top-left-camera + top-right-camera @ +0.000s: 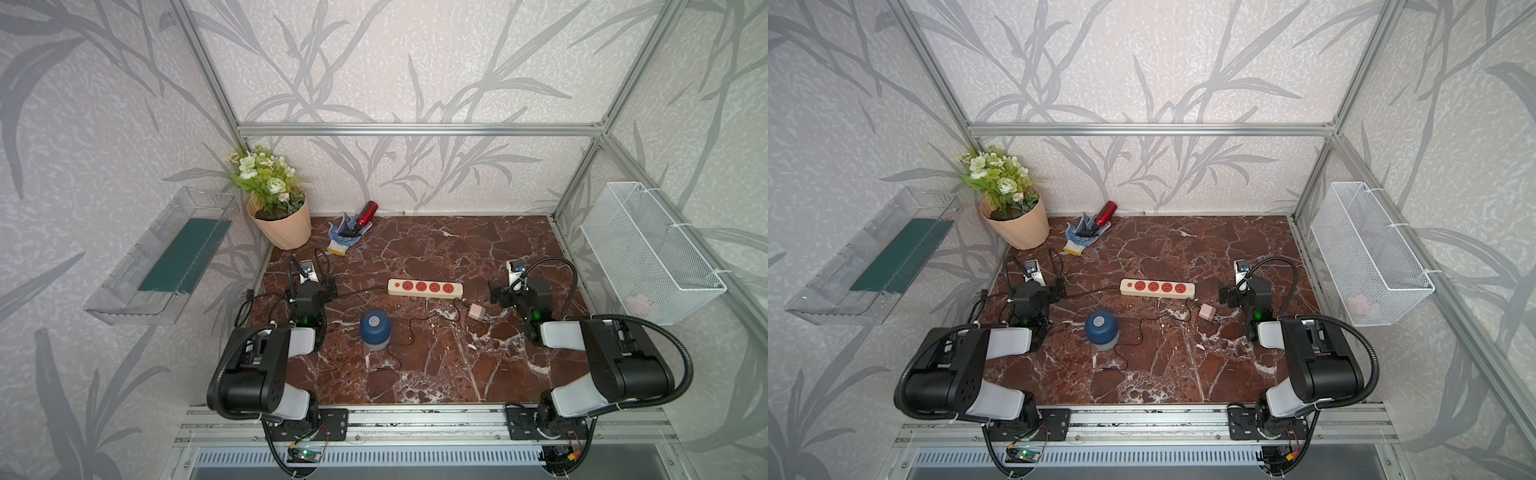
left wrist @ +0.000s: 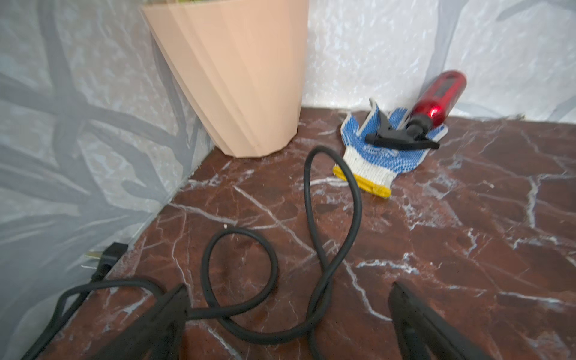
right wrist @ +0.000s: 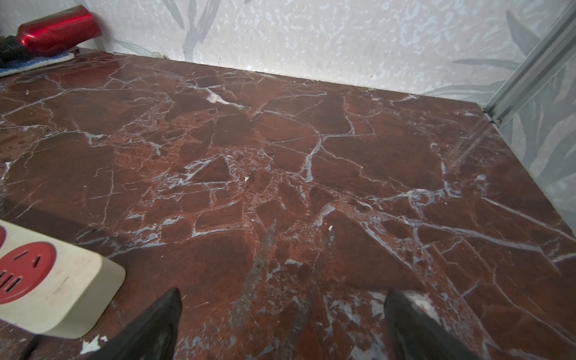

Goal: Charge the cordless meat grinders
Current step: Pick up the plug from the center of the board.

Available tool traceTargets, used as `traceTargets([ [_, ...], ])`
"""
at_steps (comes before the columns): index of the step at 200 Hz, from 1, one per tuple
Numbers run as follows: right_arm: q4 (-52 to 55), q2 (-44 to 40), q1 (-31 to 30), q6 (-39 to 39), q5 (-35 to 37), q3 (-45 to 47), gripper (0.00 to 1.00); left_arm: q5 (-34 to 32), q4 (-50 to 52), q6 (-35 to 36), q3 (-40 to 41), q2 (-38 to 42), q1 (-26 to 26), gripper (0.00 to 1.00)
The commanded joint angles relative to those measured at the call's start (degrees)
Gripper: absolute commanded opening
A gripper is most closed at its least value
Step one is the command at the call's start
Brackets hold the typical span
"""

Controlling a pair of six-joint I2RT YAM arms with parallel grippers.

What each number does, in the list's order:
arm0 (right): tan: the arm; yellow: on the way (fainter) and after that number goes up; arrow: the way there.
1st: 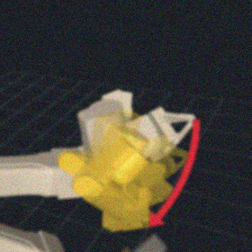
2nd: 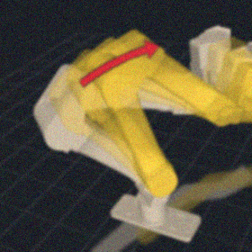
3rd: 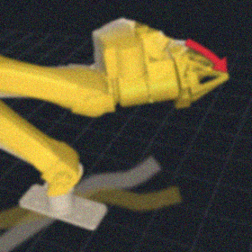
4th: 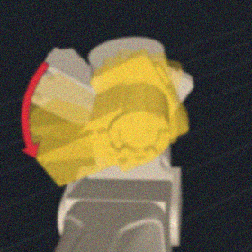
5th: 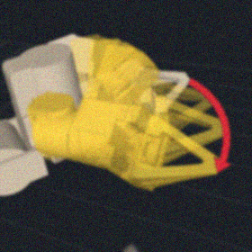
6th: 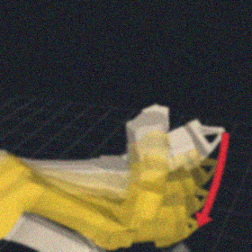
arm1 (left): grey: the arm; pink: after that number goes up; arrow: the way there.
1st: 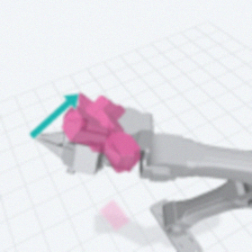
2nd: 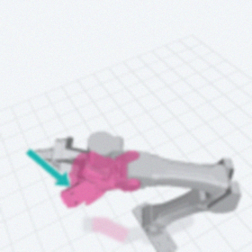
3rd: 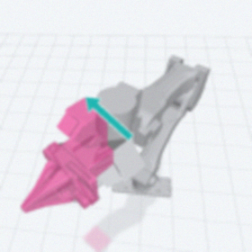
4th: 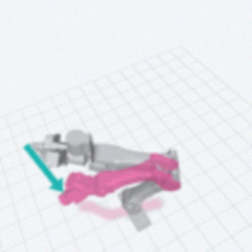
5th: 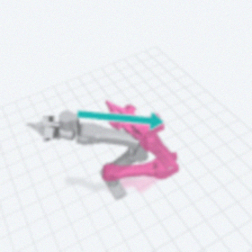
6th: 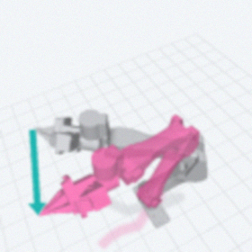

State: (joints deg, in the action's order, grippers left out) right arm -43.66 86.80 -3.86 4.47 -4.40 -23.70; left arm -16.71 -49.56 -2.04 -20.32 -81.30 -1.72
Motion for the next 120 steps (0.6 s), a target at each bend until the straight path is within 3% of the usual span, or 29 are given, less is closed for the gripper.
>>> traceTargets([
  [1,11.8,-5.1,-0.1,-0.6,1.9,-5.5,0.99,-3.6,6.4,0.5,-1.6,5.7,-1.1,0.99],
  [20,17.7,-8.5,-0.1,-1.0,2.6,-8.3,0.99,-4.8,16.8,-0.8,-6.3,10.3,-2.1,0.99],
  [51,28.5,-13.0,-0.1,-4.4,2.4,-12.6,0.99,-0.1,32.5,-1.9,-16.2,12.9,-4.7,0.99],
  [73,36.7,-16.1,-0.4,-7.5,1.4,-14.5,0.99,-1.9,39.5,-0.9,-20.6,14.5,-10.8,0.99],
  [105,46.3,-22.3,-3.2,-12.0,7.9,-15.6,0.99,-0.5,50.6,-3.5,-27.2,14.7,-21.0,0.95],
  [120,49.9,-25.3,-3.9,-14.1,7.1,-15.9,0.99,-0.8,54.2,-3.3,-29.8,13.1,-26.8,0.94],
])
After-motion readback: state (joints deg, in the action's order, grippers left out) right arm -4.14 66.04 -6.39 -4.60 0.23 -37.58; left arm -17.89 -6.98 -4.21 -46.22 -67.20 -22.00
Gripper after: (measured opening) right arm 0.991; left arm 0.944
